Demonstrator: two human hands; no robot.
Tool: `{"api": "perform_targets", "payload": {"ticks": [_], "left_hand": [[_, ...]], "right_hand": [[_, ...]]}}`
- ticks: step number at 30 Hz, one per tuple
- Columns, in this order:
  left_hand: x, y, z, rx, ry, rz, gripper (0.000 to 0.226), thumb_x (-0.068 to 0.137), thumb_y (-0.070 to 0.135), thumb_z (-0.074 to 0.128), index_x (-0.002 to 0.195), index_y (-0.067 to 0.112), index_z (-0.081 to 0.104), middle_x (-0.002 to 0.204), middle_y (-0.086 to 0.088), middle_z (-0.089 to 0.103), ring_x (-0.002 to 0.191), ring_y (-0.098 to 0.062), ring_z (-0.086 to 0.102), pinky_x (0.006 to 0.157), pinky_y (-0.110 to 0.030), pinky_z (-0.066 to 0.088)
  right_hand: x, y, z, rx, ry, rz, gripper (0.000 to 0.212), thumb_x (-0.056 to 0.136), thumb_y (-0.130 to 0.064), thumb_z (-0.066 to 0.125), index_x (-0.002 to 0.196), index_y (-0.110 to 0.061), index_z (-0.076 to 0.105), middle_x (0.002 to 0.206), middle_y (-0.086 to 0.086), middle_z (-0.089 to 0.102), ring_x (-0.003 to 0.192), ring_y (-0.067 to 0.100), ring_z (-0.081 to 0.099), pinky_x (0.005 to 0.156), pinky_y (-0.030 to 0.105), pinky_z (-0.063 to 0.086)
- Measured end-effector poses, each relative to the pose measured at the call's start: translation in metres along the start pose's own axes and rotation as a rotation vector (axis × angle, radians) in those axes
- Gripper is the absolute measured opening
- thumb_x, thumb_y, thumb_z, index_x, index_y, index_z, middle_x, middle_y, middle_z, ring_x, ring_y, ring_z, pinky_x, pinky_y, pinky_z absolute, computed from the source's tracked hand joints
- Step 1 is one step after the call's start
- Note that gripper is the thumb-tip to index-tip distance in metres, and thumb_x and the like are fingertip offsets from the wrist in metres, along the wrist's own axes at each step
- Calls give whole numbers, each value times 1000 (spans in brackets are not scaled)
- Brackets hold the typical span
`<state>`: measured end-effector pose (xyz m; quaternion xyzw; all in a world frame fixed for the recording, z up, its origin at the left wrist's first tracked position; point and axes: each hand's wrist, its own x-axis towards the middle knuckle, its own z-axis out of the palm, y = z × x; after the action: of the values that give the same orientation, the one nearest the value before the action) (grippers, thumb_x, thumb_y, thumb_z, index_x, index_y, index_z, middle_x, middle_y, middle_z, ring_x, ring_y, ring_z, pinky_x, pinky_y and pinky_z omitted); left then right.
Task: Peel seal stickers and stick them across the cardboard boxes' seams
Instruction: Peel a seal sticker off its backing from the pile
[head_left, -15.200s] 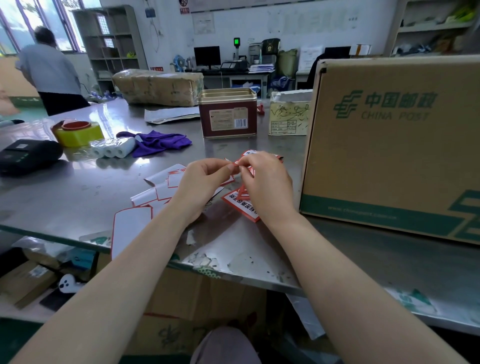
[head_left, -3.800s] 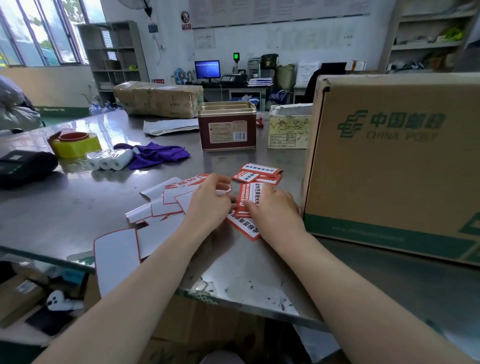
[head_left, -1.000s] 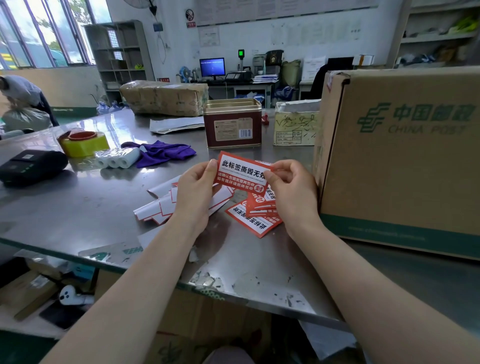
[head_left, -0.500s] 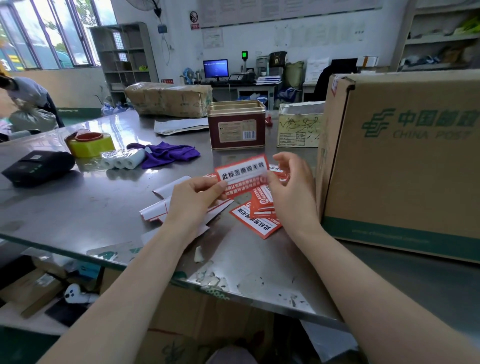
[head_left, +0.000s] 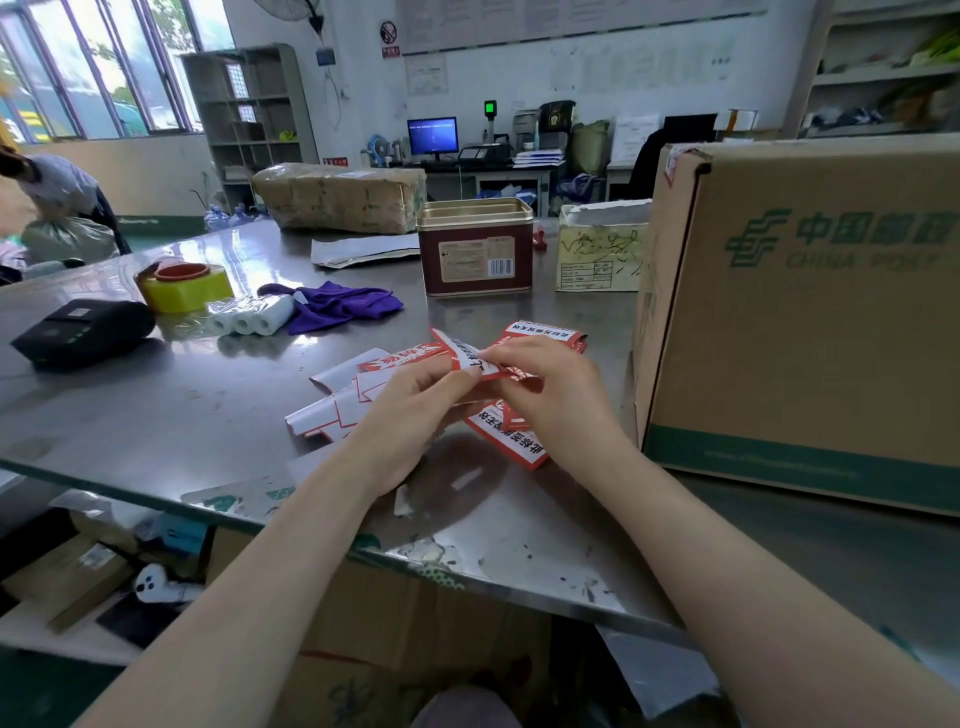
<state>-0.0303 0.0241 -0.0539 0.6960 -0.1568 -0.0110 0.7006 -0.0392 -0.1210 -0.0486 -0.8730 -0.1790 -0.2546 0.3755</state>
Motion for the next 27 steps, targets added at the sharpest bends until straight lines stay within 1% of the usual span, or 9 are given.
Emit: {"api": "perform_targets", "payload": {"ticks": [3,5,8,13,17,20,22,25,27], "left_hand": [[-1,1,-1,37,52,12,24,93,18,54,99,0,69,103,-18,71,102,-30,66,94,-39,49],[-2,2,-3,69,86,23,19,90,22,60,90,9,74,97,-19,72,97,-35,67,95,-47,49],[-1,5,-4,54,118,9,13,85,20,65,79,18,77,90,-12,74,87,-30,69,94,-49,50],[-2,6,-2,45,113,18,22,85,9,63,73,21,77,84,-8,75,81,-25,70,87,-41,54],[-1,6,-3,87,124,38,21,86,10,64,74,21,77,84,-6,75,80,-21,71,82,-34,54],[-1,6,-3,141,156,58,16,87,13,63,80,21,75,82,4,75,77,-8,70,71,-18,53],[-1,6,-3,161,174,73,13,87,13,63,83,20,73,79,7,75,73,-2,68,66,-12,51],[-1,5,-3,135,166,86,15,87,9,62,82,18,73,76,6,74,71,-2,67,66,-12,50],[-1,5,-4,136,159,88,15,87,9,62,81,17,73,76,6,73,72,-3,66,68,-14,50]], "right_hand": [[0,-1,0,-23,15,-4,27,91,-5,55,114,-8,68,118,7,67,112,16,58,93,11,34],[0,-1,-2,-50,45,9,26,94,-9,53,115,-8,68,119,6,67,113,17,59,96,18,37],[-1,-2,-6,-64,75,51,27,95,-13,52,118,-10,66,123,3,65,114,14,58,98,21,39],[-2,-4,-7,-95,86,68,28,95,-15,52,120,-11,64,124,2,64,114,12,57,95,15,37],[-2,-3,-6,-107,67,64,31,95,-15,53,124,-14,61,129,0,61,119,11,53,93,11,31],[-1,-4,-3,-68,41,17,30,92,-14,56,122,-13,62,126,0,61,120,11,50,91,7,26],[0,-2,0,-65,54,-23,24,90,-11,58,112,-12,66,118,2,64,115,15,53,93,14,31],[0,2,2,-74,87,-55,16,87,-10,62,101,-11,70,107,5,66,107,20,56,91,27,41],[0,2,2,-91,75,-42,16,88,-13,61,102,-12,70,107,4,67,106,18,56,90,24,39]]}}
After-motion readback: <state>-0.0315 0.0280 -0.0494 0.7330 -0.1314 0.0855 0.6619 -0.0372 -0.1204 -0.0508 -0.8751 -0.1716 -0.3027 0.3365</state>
